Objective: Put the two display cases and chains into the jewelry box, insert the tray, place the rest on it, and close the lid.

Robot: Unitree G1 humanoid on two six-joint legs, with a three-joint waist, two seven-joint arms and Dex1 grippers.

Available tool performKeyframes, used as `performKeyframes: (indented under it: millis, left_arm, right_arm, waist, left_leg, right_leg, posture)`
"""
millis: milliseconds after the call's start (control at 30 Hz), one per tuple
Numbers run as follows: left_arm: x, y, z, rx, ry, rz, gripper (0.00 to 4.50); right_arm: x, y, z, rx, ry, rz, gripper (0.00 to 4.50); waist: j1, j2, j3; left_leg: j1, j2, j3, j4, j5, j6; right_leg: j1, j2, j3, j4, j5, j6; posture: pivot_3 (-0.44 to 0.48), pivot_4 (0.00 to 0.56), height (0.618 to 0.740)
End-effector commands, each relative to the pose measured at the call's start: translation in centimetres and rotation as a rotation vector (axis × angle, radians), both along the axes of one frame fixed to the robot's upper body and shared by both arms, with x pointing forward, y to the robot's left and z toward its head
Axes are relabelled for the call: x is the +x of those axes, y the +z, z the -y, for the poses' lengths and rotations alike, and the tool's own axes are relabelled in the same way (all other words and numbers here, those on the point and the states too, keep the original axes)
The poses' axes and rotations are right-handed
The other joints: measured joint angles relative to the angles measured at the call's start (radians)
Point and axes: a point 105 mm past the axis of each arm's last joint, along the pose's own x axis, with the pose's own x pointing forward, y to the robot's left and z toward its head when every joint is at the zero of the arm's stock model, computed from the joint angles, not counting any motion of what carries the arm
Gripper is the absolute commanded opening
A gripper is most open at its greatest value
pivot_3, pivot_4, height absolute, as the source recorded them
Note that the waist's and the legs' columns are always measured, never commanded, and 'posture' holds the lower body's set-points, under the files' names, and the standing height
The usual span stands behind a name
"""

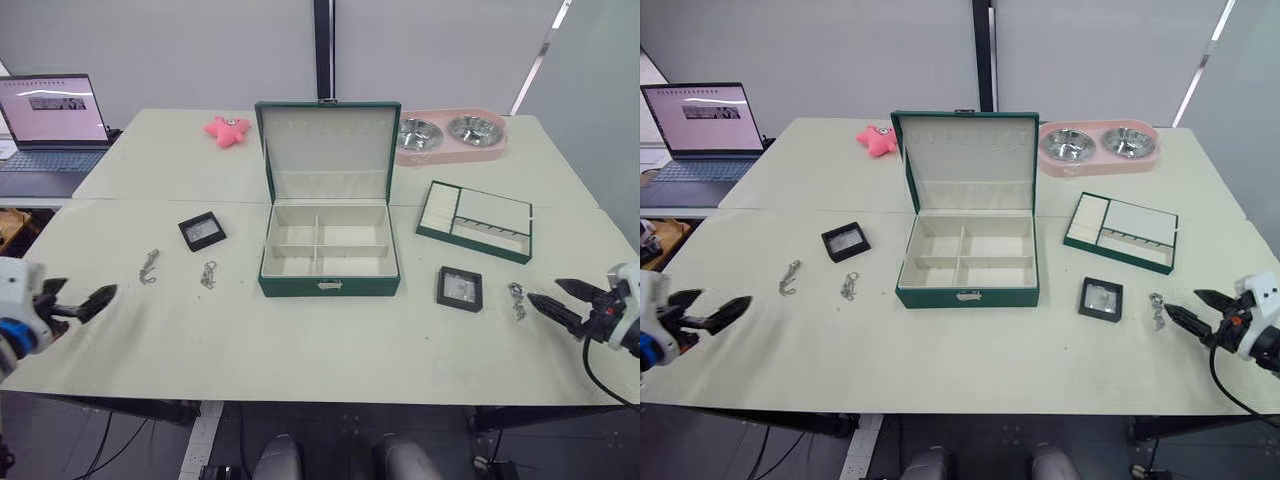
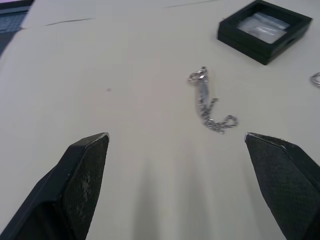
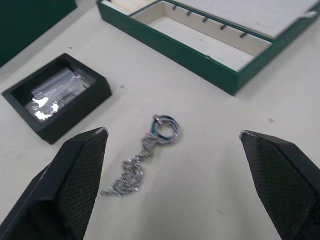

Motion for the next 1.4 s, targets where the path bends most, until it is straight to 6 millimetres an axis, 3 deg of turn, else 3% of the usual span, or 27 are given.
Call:
performKeyframes:
  millis: [33,500,767,867,1067,1300,1400]
  left_arm:
    - [-0.9,1.5,-2.1,0.039,0.072,0.066,4.5]
    - [-0.9,-0.3,-2.3,0.031,0.092,0.046,4.5]
    - [-0.1,-0.4,-1.8,0.018,0.08,0.069,4.5]
    - [0.9,0.1,-1.2,-0.011,0.077,0.111,4.5]
    - [3.5,0.5,2.0,-0.082,0.037,0.192,4.5]
    - [5.6,0.3,4.9,-0.096,0.016,0.2,4.5]
    - [6.3,0.3,5.3,-0.087,0.024,0.201,4.5]
  right_arm:
    - [-0.4,1.3,1.6,-0.014,-0.066,0.069,4.48]
    - [-0.7,0.5,2.8,-0.041,-0.099,0.05,4.48]
    - [0.3,1.7,1.4,-0.014,-0.048,0.103,4.48]
    - [1.0,2.8,-1.4,-0.015,0.052,0.135,4.48]
    - [2.1,6.6,-12.1,0.079,0.386,0.233,4.48]
    - [2.4,9.4,-22.1,0.124,0.696,0.327,4.48]
    - [2.4,9.9,-25.1,0.118,0.784,0.341,4.48]
  waist:
    - [-0.005,0.0,0.0]
    - [-0.007,0.0,0.0]
    - [-0.007,0.0,0.0]
    - [-0.007,0.0,0.0]
    - [-0.01,0.0,0.0]
    - [-0.008,-0.002,-0.001]
    - [-0.007,-0.002,-0.001]
  left_leg:
    - [0.0,0.0,0.0,0.0,0.0,0.0]
    - [0.0,0.0,0.0,0.0,0.0,0.0]
    - [0.0,0.0,0.0,0.0,0.0,0.0]
    - [0.0,0.0,0.0,0.0,0.0,0.0]
    - [0.0,0.001,-0.001,0.001,0.0,0.0]
    - [-0.001,0.001,-0.002,0.001,0.0,0.0]
    - [-0.001,0.0,-0.002,0.001,0.0,0.0]
  right_leg:
    - [0.0,0.0,0.0,0.0,0.0,0.0]
    - [0.0,0.0,0.0,0.0,0.0,0.0]
    - [0.0,0.0,0.0,0.0,0.0,0.0]
    - [0.0,0.0,0.0,0.001,0.0,0.0]
    - [0.0,0.0,0.0,0.003,0.0,0.0]
    - [-0.001,0.0,-0.001,0.002,0.0,0.0]
    - [-0.001,0.0,-0.002,0.003,0.0,0.0]
  posture:
    - [0.0,0.15,0.74]
    - [0.0,0.15,0.74]
    - [0.0,0.15,0.74]
    - [0.0,0.15,0.74]
    - [0.0,0.15,0.74]
    - [0.0,0.15,0.74]
    - [0.0,0.15,0.74]
